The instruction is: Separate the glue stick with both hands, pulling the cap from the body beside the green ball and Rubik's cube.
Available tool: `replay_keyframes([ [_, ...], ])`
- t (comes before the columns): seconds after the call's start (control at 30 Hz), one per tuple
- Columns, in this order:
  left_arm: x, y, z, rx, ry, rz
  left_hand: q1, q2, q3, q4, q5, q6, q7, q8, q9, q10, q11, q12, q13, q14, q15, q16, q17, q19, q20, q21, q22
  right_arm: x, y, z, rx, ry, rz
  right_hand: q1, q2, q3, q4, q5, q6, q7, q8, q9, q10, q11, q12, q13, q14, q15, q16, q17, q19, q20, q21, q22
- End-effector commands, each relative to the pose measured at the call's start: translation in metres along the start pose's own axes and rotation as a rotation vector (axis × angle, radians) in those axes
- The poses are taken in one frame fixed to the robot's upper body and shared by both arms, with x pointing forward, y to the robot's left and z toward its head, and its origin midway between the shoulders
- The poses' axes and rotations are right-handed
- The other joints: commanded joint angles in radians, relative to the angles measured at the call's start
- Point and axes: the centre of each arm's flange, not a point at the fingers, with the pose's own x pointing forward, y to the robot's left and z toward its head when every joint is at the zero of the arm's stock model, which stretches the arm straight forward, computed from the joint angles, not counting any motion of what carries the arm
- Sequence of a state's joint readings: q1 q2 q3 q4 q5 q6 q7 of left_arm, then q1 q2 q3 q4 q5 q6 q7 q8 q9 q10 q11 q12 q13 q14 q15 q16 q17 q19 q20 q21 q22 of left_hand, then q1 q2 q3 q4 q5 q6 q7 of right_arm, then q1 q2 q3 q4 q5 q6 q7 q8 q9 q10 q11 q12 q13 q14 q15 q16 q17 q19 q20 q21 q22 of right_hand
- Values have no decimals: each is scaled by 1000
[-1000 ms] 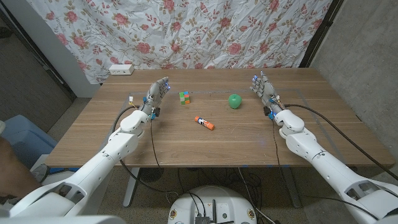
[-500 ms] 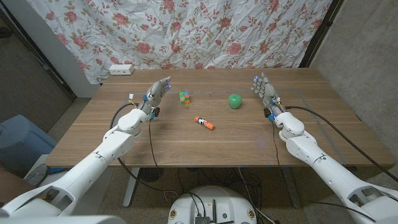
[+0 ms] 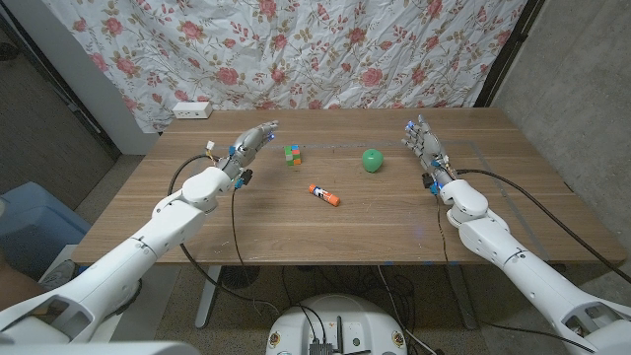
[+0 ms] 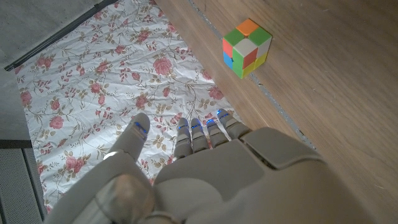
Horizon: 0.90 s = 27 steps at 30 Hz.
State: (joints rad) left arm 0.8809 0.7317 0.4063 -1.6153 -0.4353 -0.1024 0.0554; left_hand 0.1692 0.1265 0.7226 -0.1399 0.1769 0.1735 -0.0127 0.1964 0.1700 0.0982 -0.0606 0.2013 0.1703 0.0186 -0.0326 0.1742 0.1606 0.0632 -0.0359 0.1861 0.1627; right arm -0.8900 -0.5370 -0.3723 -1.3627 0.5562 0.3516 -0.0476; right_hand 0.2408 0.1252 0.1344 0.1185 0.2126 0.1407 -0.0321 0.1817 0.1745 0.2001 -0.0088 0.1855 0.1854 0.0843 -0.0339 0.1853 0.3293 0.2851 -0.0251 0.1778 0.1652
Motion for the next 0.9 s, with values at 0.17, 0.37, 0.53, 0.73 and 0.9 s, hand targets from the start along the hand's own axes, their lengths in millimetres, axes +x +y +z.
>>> replay_keyframes([
  [0.17, -6, 1, 22, 177, -2, -116, 50, -14, 10, -46, 8, 28, -24, 12, 5, 27, -18, 6, 6, 9, -34, 4, 5, 10, -19, 1, 3, -10, -5, 5, -8, -27, -16, -8, -1, 4, -3, 9, 5, 5, 5, 3, -3, 0, 3, 3, -7, -10, 7, -4, -12, -2, 1, 2],
  [0.37, -7, -1, 34, 293, -9, -149, 75, -26, 14, -54, 10, 43, -41, 15, 5, 41, -25, 7, 6, 18, -42, 5, 5, 18, -28, 1, 2, -12, -4, 2, -1, -29, -16, -9, -2, 5, -4, 9, 5, 5, 5, 2, -4, -2, 4, 3, -9, -9, 7, -7, -16, -3, 1, 2],
  [0.53, -7, -2, 44, 371, -10, -167, 94, -38, 15, -57, 11, 53, -54, 17, 5, 51, -34, 7, 6, 22, -46, 5, 5, 19, -36, 0, 2, -13, -4, 0, 11, -34, -14, -10, -2, 5, -5, 9, 5, 6, 5, 2, -4, 0, 4, 3, -8, -8, 7, -9, -18, -3, 2, 2],
  [0.73, -8, -6, 55, 465, -17, -179, 123, -64, 14, -58, 12, 78, -66, 24, 6, 62, -47, 5, 6, 23, -50, 3, 6, -7, -43, -10, 2, -12, -4, -1, 18, -47, -17, -11, -2, 7, -7, 9, 5, 6, 5, 2, -4, -2, 4, 2, -7, -7, 8, -13, -18, -4, 3, 2],
  [0.9, -7, -9, 62, 540, -15, -208, 148, -81, 15, -58, 14, 99, -79, 30, 6, 78, -58, 6, 7, 21, -51, 2, 6, -15, -44, -10, 2, -10, -6, -1, 21, -53, -14, -11, -2, 8, -8, 9, 6, 6, 5, 2, -3, 0, 4, 2, -7, -8, 9, -15, -18, -4, 3, 2],
])
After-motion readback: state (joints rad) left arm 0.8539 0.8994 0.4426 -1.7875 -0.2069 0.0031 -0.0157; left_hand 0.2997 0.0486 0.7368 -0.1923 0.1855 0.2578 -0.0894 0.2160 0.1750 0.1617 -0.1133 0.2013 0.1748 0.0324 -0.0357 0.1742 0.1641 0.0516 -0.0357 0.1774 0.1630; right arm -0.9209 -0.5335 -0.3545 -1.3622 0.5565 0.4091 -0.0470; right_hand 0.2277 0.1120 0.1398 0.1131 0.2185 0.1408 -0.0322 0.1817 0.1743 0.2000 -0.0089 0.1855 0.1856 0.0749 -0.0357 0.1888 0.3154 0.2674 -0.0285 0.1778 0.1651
